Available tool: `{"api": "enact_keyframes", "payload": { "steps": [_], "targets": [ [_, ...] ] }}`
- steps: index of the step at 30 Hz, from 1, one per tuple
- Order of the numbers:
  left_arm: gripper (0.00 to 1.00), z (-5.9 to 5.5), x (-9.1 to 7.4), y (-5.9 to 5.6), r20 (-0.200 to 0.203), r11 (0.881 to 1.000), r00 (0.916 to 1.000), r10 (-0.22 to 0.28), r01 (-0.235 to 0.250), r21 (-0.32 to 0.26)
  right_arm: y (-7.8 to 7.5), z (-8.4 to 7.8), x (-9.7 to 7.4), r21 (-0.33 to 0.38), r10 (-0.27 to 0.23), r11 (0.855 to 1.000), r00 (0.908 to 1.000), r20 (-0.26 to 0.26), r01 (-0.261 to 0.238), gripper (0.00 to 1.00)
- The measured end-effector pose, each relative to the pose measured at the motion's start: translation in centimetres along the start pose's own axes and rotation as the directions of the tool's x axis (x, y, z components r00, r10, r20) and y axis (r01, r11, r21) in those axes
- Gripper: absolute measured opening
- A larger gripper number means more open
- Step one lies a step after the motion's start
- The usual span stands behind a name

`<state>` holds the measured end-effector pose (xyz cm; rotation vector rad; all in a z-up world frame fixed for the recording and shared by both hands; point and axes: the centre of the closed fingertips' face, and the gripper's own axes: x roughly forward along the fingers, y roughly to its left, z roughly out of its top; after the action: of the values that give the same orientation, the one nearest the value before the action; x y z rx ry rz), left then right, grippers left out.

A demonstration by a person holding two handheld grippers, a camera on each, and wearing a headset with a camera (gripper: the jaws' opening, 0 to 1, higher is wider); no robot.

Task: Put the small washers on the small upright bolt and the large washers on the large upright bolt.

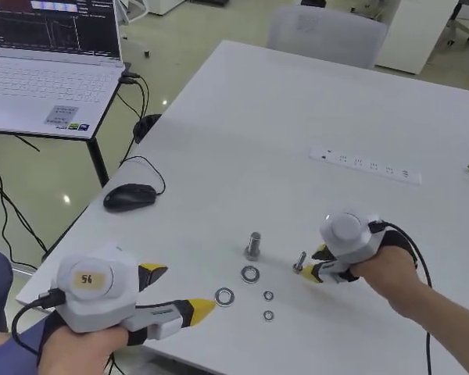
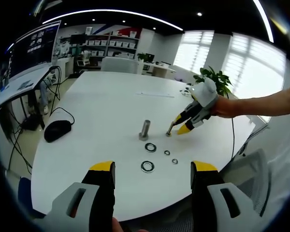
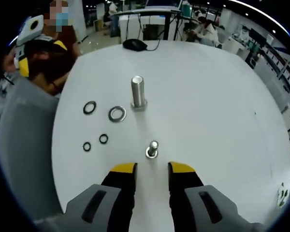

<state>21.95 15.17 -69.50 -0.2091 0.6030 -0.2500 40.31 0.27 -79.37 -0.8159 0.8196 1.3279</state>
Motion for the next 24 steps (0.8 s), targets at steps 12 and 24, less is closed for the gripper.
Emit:
{"api": "enact_keyframes", "payload": {
  "steps": [12,24],
  "targets": [
    [0.62,0.1,0.0,-0.3,0.005,1.000,0.9999,-0.009,0.009,0.008,3.7,-2.2,-0.5,0.020,0.038,0.999,0.9990,0.022,-0.039,0.28],
    [0.62,0.0,-0.4,-0.4,0.004,1.000,1.0000,-0.007,0.007,0.010,10.1,-0.2,1.7,-0.113,0.164,0.981,0.9859,0.033,-0.160,0.24]
  ]
}}
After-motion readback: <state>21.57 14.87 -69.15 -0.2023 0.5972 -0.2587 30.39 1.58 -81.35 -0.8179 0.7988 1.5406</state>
